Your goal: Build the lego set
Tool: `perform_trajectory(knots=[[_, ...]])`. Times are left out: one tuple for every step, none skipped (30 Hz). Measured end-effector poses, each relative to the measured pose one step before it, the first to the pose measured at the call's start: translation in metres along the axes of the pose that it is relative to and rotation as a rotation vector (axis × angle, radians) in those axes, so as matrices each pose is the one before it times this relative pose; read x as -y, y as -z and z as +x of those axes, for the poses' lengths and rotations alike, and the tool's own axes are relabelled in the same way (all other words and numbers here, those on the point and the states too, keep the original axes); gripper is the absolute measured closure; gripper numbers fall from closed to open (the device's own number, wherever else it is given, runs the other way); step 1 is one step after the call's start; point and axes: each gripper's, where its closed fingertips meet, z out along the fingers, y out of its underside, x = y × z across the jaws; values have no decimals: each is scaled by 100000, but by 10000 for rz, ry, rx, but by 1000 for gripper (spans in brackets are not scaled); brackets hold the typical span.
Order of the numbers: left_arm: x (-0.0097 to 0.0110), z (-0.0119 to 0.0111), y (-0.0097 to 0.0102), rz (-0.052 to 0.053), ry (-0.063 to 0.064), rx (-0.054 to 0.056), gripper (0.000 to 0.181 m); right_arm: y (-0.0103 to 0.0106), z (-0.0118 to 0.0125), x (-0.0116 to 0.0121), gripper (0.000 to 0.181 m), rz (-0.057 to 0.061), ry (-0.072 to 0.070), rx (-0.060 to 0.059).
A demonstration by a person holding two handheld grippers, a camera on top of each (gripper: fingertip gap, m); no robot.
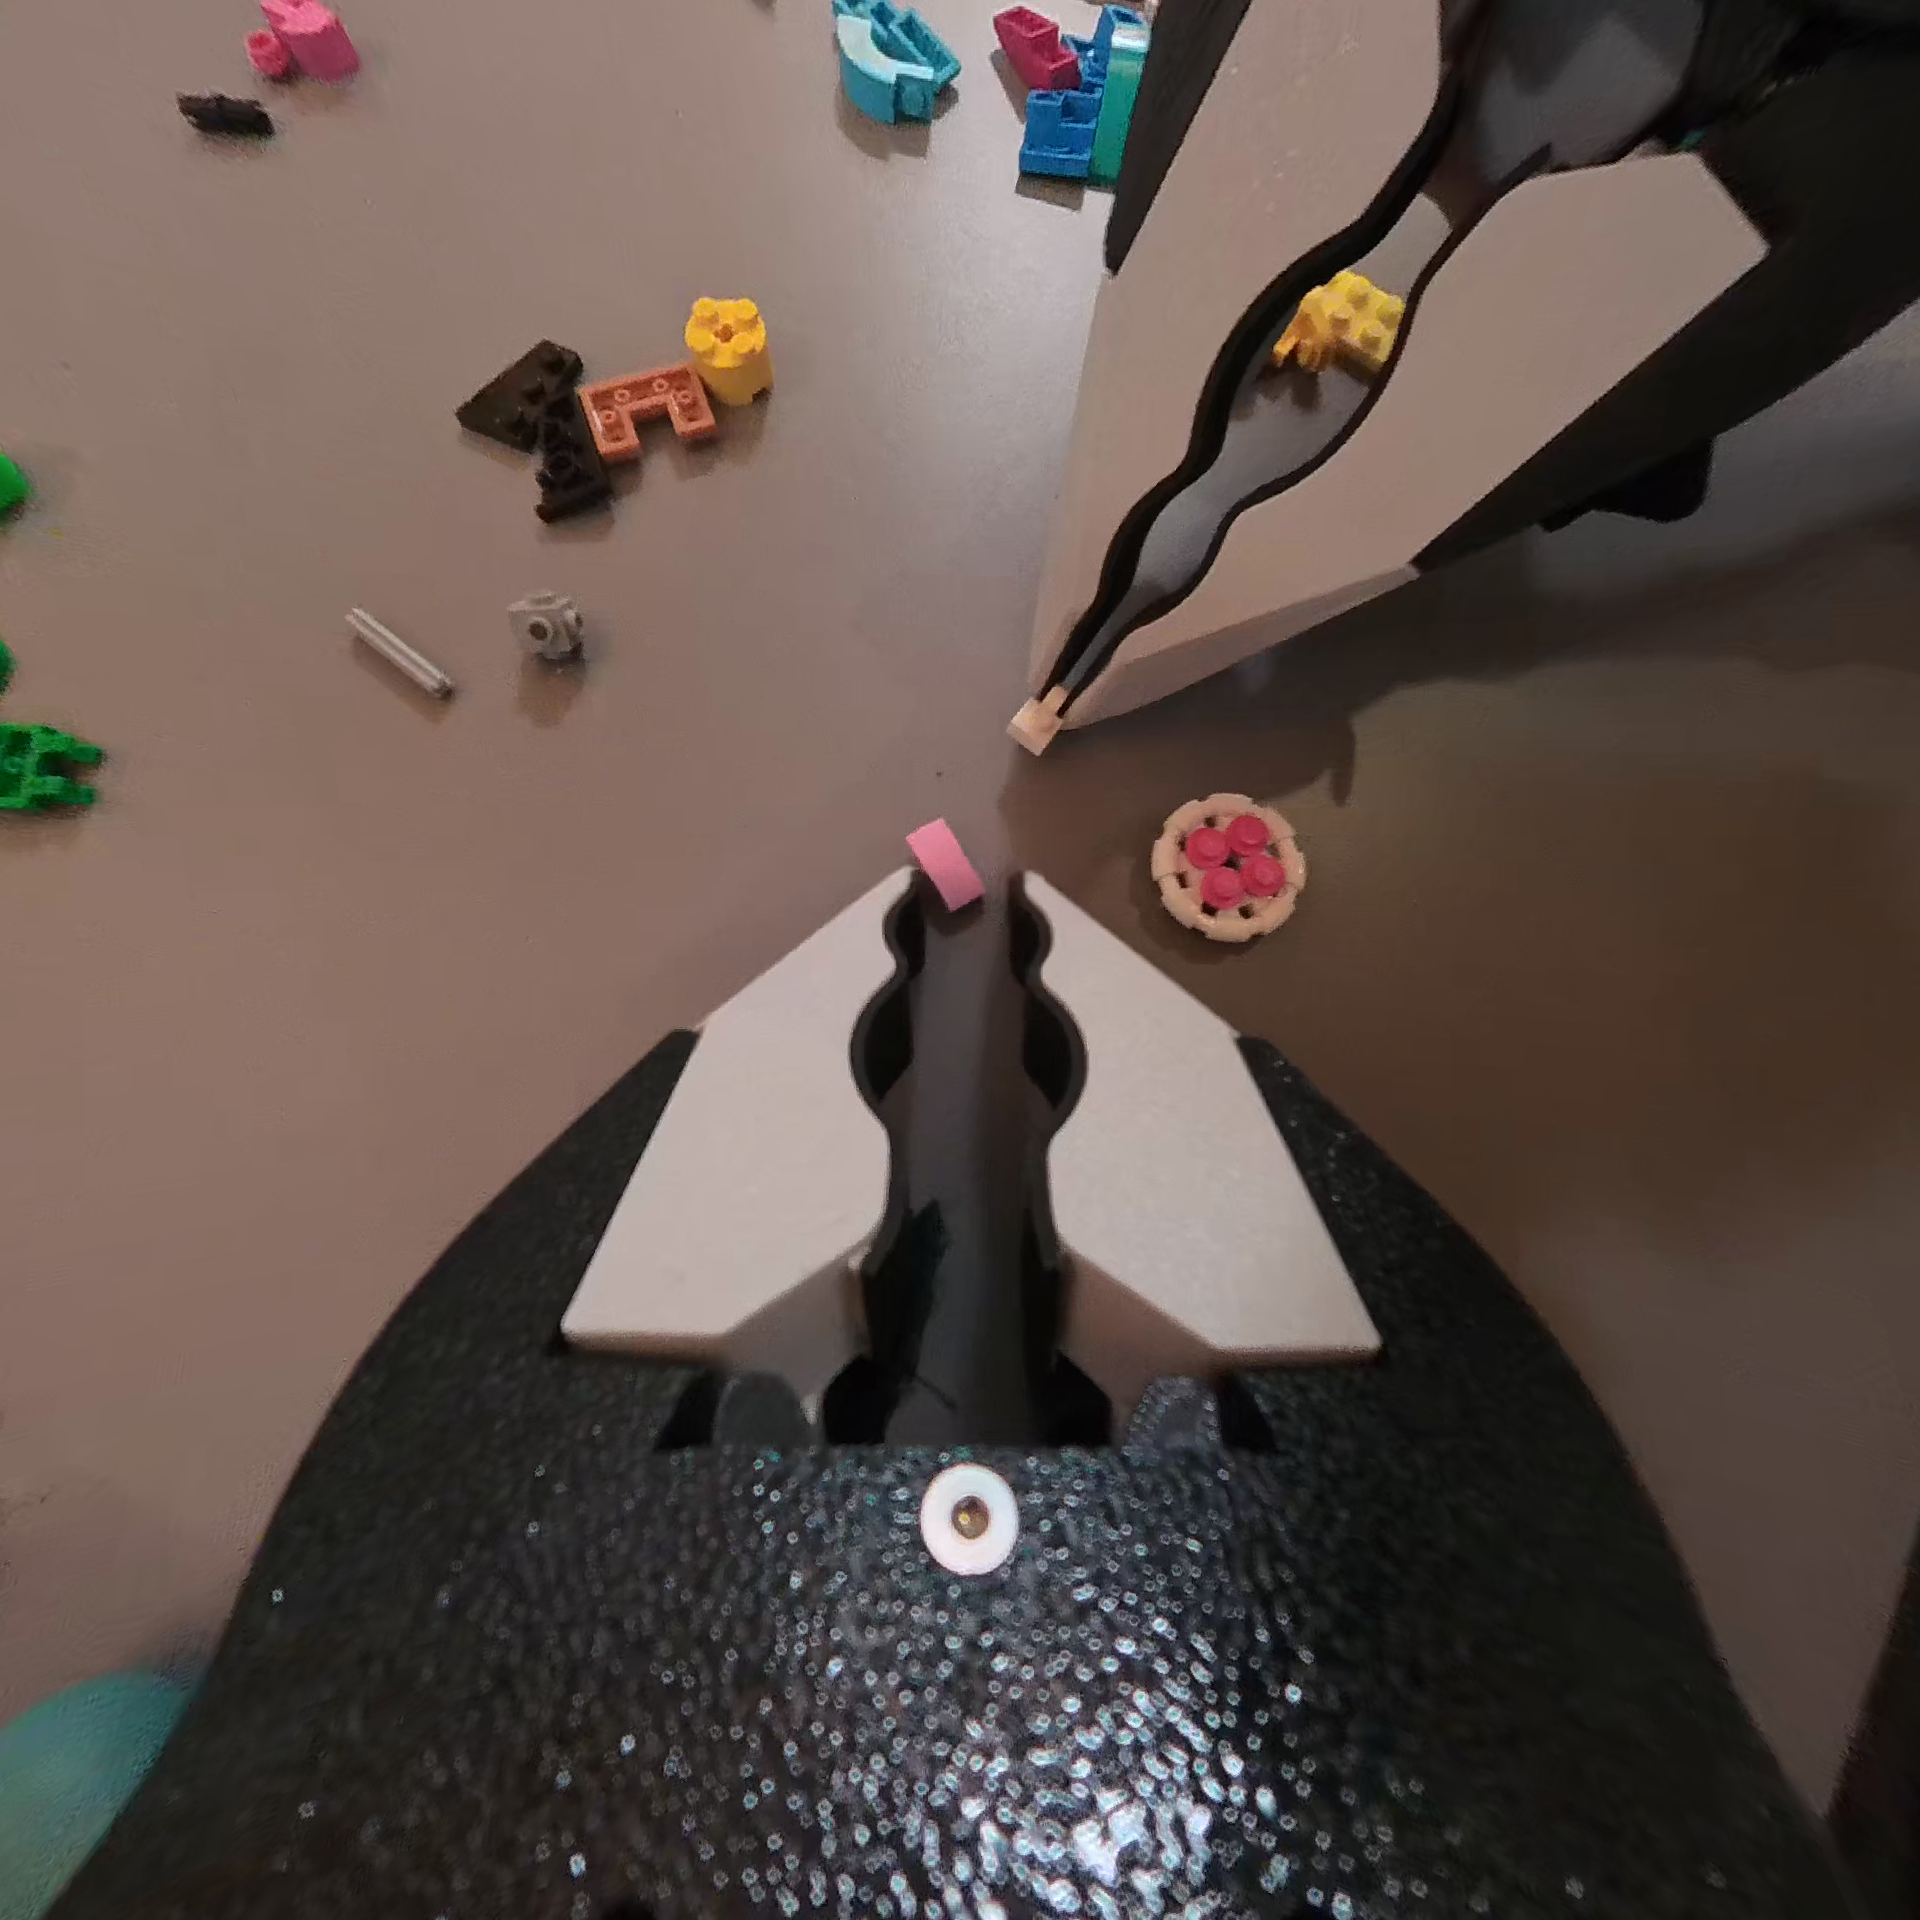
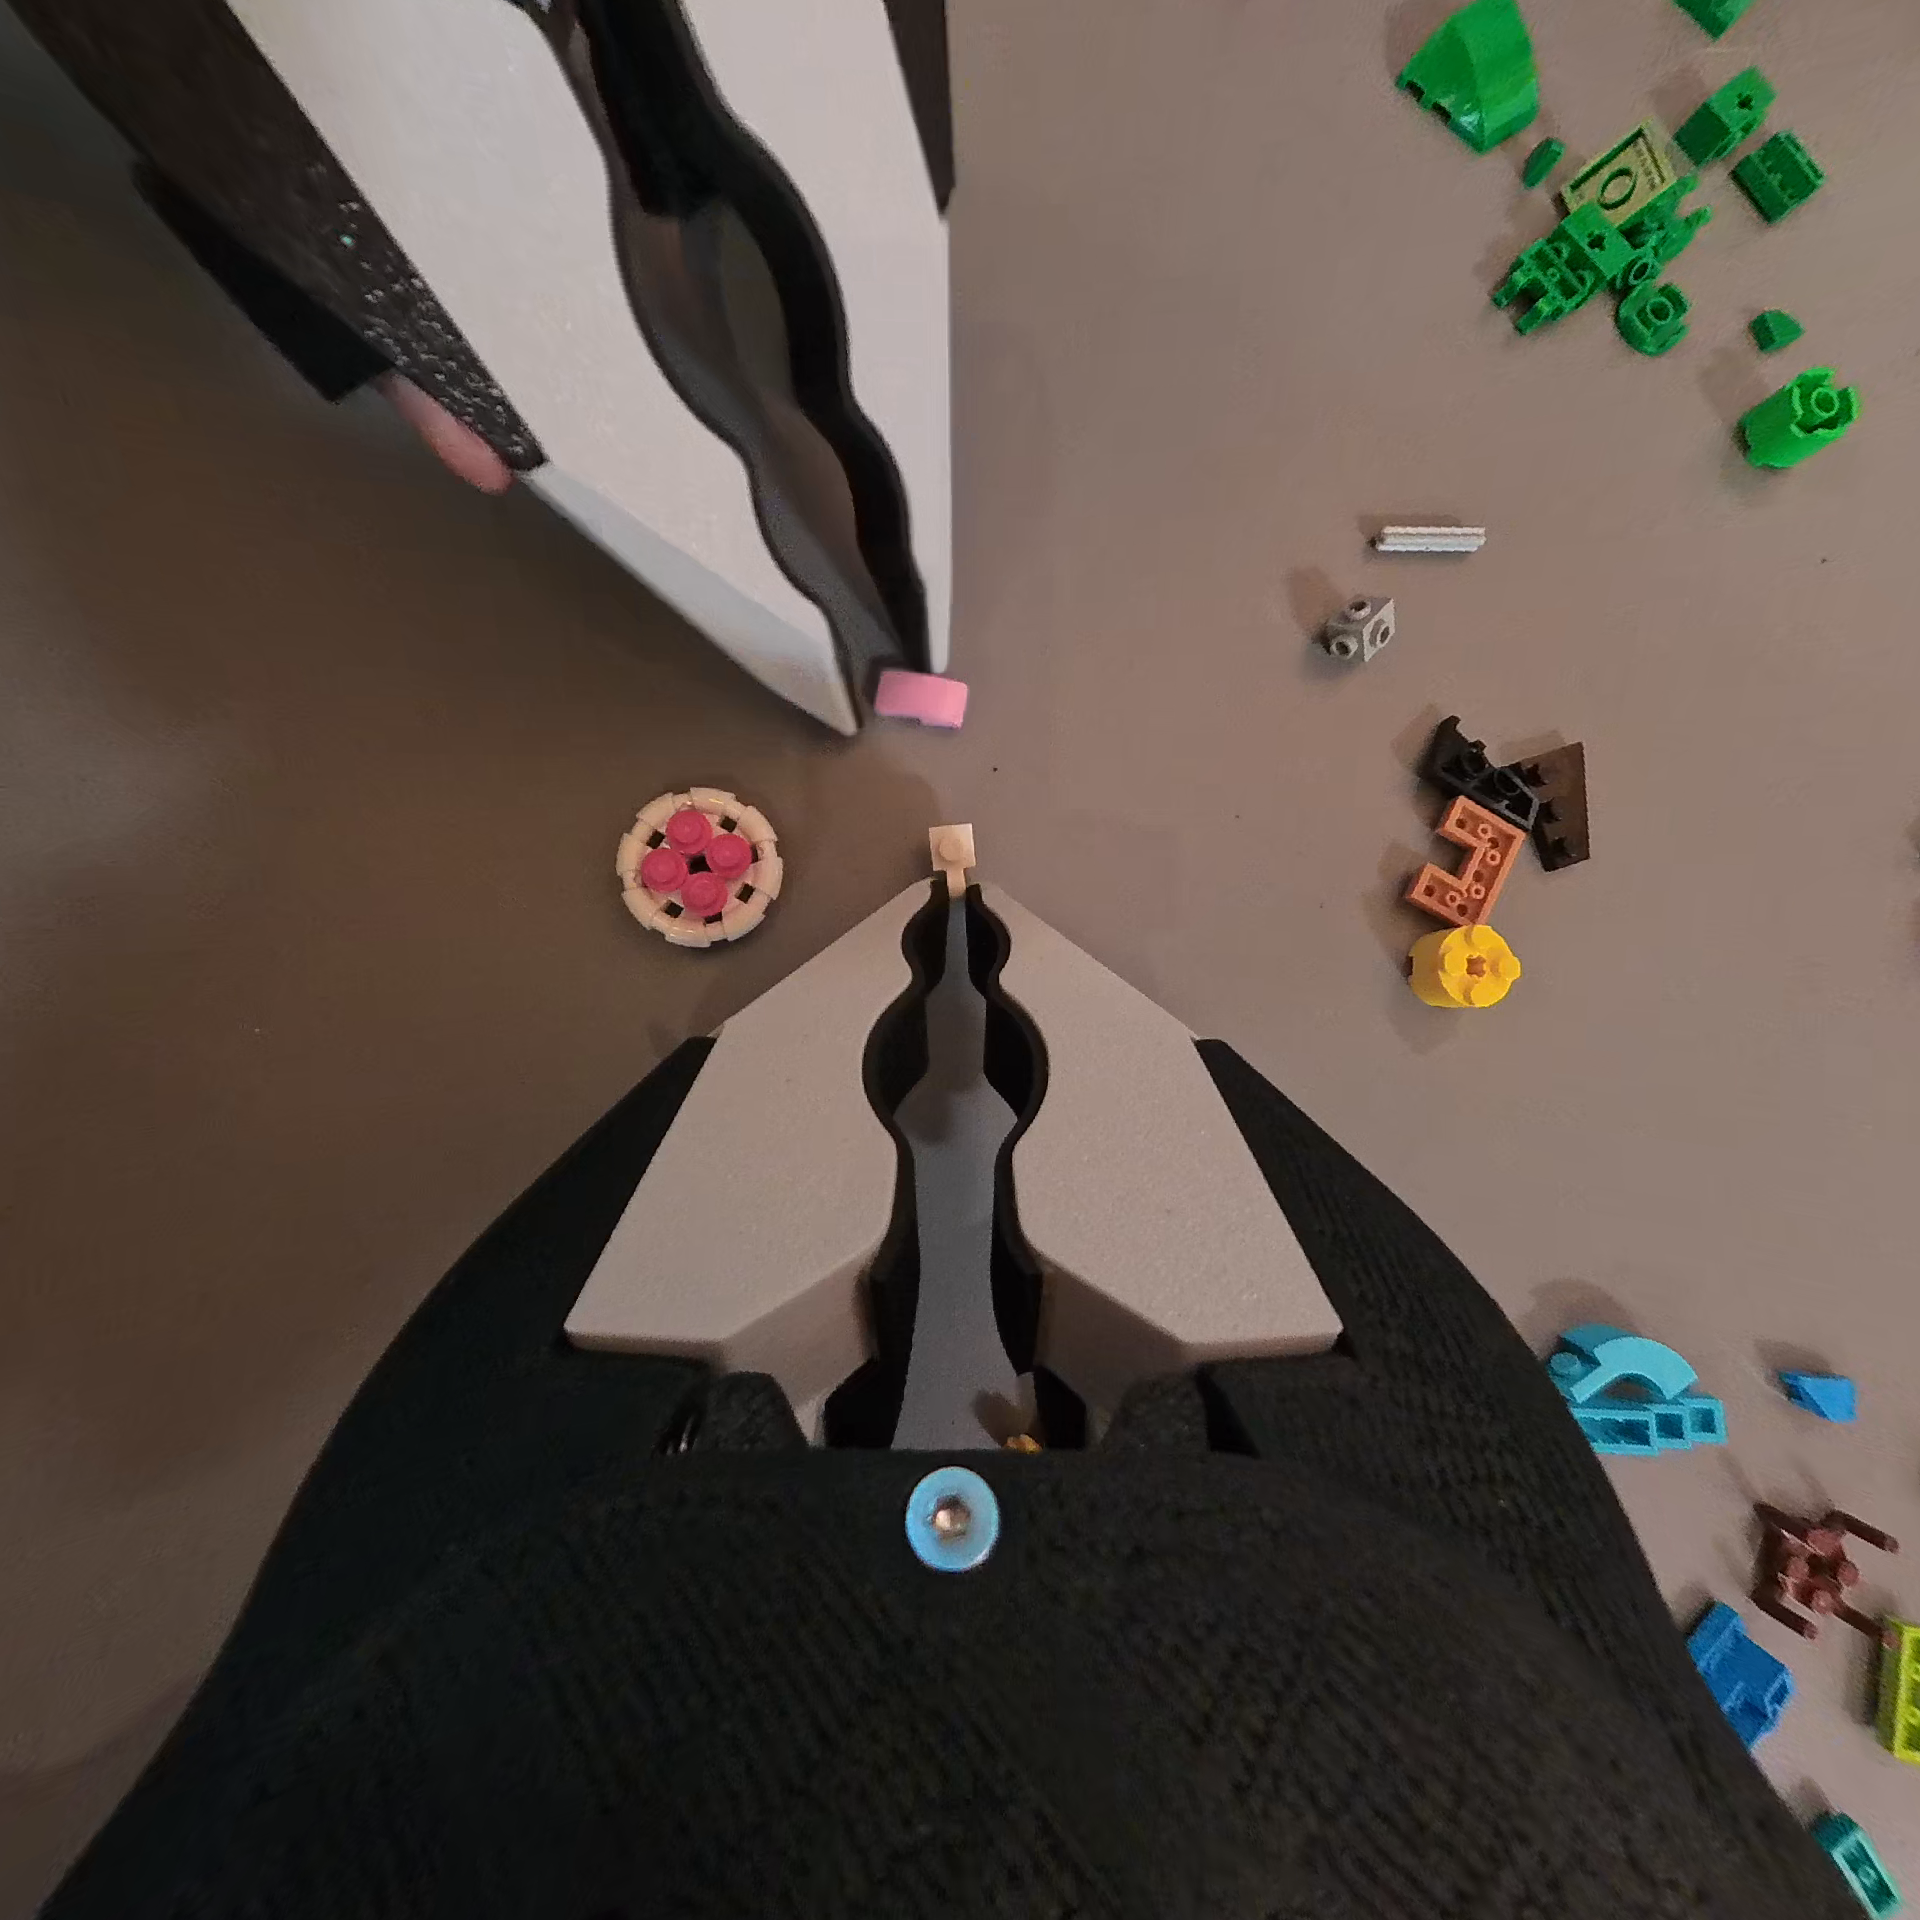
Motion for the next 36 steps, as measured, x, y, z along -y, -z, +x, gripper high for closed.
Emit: perform_trajectory(knots=[[-19, 397, 19, -28, 92, -220, 168, 0, 7, 0, 179, 0, 4, -3], [-17, 464, 18, -22, 60, -264, 167, 1, -2, 0, 179, -2, 5, -3], [-40, 563, 16, -31, -11, -345, 167, 0, 3, 1, 179, -1, 10, -4], [-23, 499, 51, -32, -108, -357, 169, -1, -5, 5, 179, 0, 13, -4], [17, 271, 115, -20, -247, -281, 171, 0, 3, 0, 179, 0, 3, 0], [63, -111, 217, -18, -381, -92, 171, -1, -5, 2, 179, 2, 4, 6], [216, -530, 315, 53, -521, 127, 169, 11, -31, -11, 179, 1, 15, 19], [408, -412, 305, 180, -746, 16, 161, 4, -31, -2, 179, 2, 10, 18], [350, 10, 200, 193, -896, -266, 153, 17, -53, -2, 179, 3, 10, 33], [87, 100, 62, 44, -927, -322, 145, 3, -81, 5, 179, 10, 24, 53], [-98, -46, -80, -70, -833, -241, 137, 0, -85, 12, 179, 13, 19, 46], [-168, 107, -163, -92, -704, -356, 138, -3, -103, 14, 179, 11, 7, 62], [-138, 154, -182, -66, -543, -401, 140, 8, -123, 22, 179, 23, 22, 80], [-142, 157, -147, -55, -403, -404, 143, 6, -94, 3, 179, 18, 4, 63], [-122, -51, -127, -57, -204, -266, 145, 12, -57, -16, 179, 7, -19, 54], [-147, -198, -97, -85, -73, -180, 149, 16, -41, -23, 179, 0, -12, 40], [-120, -266, -57, -69, -13, -119, 151, 17, -16, -30, 179, -11, -11, 24], [-70, -177, -32, -46, -21, -133, 155, 15, -15, -26, 179, -13, 3, 10], [37, -127, -48, 18, -38, -113, 157, 11, -13, -16, 179, -13, 21, -3], [23, -77, -69, 6, -56, -101, 159, 17, 7, -11, 179, -18, 22, -14], [-94, -25, -112, -69, -85, -95, 161, 0, -20, -8, 179, -25, 11, -3], [-124, -4, -144, -91, -84, -81, 163, 7, -31, -17, 179, -28, 21, 1], [54, 161, -105, 20, -46, -167, 167, 14, -32, -9, 179, -28, 22, -4], [49, 132, -88, -1, 13, -146, 169, 1, -41, -9, 179, -27, 17, 8], [16, 129, -52, -40, 32, -142, 173, 5, -44, -9, 179, -15, 12, 11], [0, 138, -25, -53, 6, -120, 175, -6, 0, 3, 179, -11, 3, -1], [20, -3, -4, -42, -38, 21, 175, 5, -3, 8, 179, -6, -3, -3], [11, -77, -8, -48, -38, 96, 175, 0, 6, -2, 179, 3, -13, 3], [1, 6, 7, -65, 10, 69, 176, -15, 5, 7, 179, 13, -11, 4], [-12, -11, 8, -54, 61, 89, 176, -5, 19, 8, 179, 14, -23, 2], [-14, -16, 14, -39, 117, 111, 176, -8, 22, 11, 179, 8, -17, -2], [-40, -88, 29, -19, 156, 175, 176, -6, 36, 12, 178, 11, -7, -22], [-32, -255, 71, 23, 210, 277, 176, 1, 24, -3, 178, 2, -15, -11], [22, -258, 108, 84, 280, 257, 176, 11, 56, -2, 177, 0, -12, -25], [130, -211, 162, 180, 333, 209, 176, 0, 22, -2, 176, 3, -17, -11], [257, -270, 188, 264, 409, 216, 176, -4, 33, 1, 176, 3, -24, -6]])
